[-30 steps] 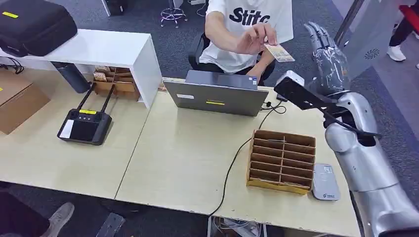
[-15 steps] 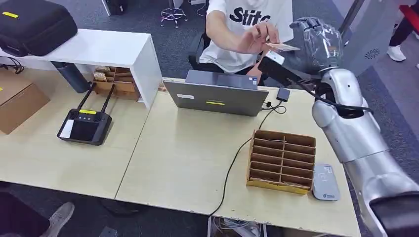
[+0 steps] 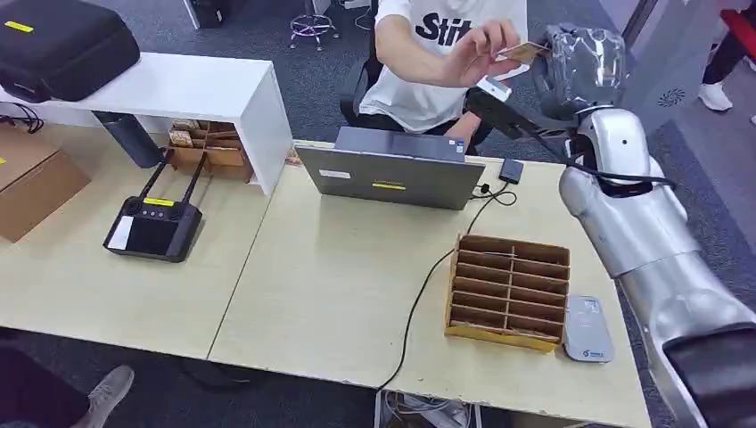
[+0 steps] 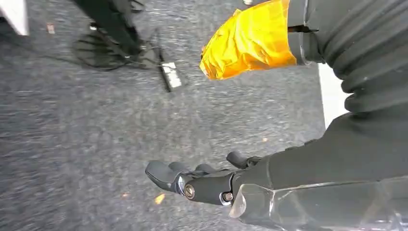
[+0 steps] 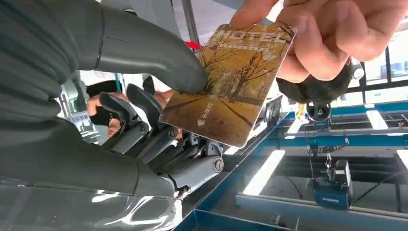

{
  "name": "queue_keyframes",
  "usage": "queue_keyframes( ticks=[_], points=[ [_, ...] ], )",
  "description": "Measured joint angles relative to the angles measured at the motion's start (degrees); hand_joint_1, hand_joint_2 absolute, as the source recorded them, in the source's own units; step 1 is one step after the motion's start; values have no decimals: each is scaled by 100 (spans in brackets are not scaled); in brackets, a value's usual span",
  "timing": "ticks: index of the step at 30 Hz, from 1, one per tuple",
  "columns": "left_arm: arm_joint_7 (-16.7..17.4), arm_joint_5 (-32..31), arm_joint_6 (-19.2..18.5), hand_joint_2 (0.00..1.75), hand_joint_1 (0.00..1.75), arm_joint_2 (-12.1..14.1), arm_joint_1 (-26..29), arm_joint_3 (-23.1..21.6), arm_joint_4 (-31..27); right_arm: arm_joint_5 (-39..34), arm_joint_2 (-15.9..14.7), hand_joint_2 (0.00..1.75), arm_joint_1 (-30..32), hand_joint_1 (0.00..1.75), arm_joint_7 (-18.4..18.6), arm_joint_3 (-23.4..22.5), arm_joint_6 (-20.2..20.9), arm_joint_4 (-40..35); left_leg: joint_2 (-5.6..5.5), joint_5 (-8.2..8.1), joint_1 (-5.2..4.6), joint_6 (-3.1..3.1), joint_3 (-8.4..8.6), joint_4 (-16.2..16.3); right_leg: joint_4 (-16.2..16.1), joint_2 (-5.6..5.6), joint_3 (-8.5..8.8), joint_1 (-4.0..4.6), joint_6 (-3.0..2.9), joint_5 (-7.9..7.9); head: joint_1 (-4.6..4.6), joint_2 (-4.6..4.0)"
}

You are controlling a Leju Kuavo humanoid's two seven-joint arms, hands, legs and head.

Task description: Pass the card to the sensor for recognition and then transmit it.

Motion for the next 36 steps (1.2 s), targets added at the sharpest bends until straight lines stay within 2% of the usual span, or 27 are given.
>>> queue_keyframes(
  ticks=[5,10,13,16,21,25,31,36],
  points=[
    [-35,-479,-324,175,0,-221,-37,497,-112,-17,22,175,-13,175,-57,-2,-68,98,1,2,0,-3,1,1,1,0,0,5,-6,4,-2,0],
    [-243,-991,-633,175,0,-416,-129,910,-212,-363,26,175,2,175,-241,-72,-140,116,1,2,0,-3,2,1,0,1,-2,6,-7,4,-2,0],
    [-426,-1409,-858,175,0,-577,-225,1232,-284,-766,18,175,122,175,-457,-243,-254,-112,2,2,0,-4,3,2,0,2,-4,6,-8,5,-2,0],
    [-581,-1542,-910,175,0,-711,-277,1483,-313,-1165,-81,175,371,175,-599,-496,-300,-667,2,2,-1,-4,2,4,-2,2,-5,6,-8,5,-2,0],
    [-629,-1496,-842,175,0,-813,-287,1579,-328,-1320,-268,175,773,175,-619,-874,-278,-1516,6,0,-1,-5,-1,4,-3,7,-9,6,-8,5,-2,0],
    [-893,-1611,-787,175,0,-859,-348,1587,-328,-1307,-459,175,1103,175,-610,-1088,-271,-1932,4,0,-1,-5,1,5,-8,2,-9,8,-12,7,-2,0],
    [-1462,-2141,-772,175,0,-916,-499,1649,-306,-1620,-745,175,2066,175,-697,-1694,-280,-2418,-2,1,-1,-4,1,5,-7,-5,-3,9,-13,9,-2,0],
    [-1530,-2234,-844,175,0,-914,-517,1684,-306,-1622,-916,175,2857,175,-743,-2131,-287,-2843,1,-1,-1,-5,-8,4,-7,-1,-12,9,-13,8,-2,0]
  ],
)
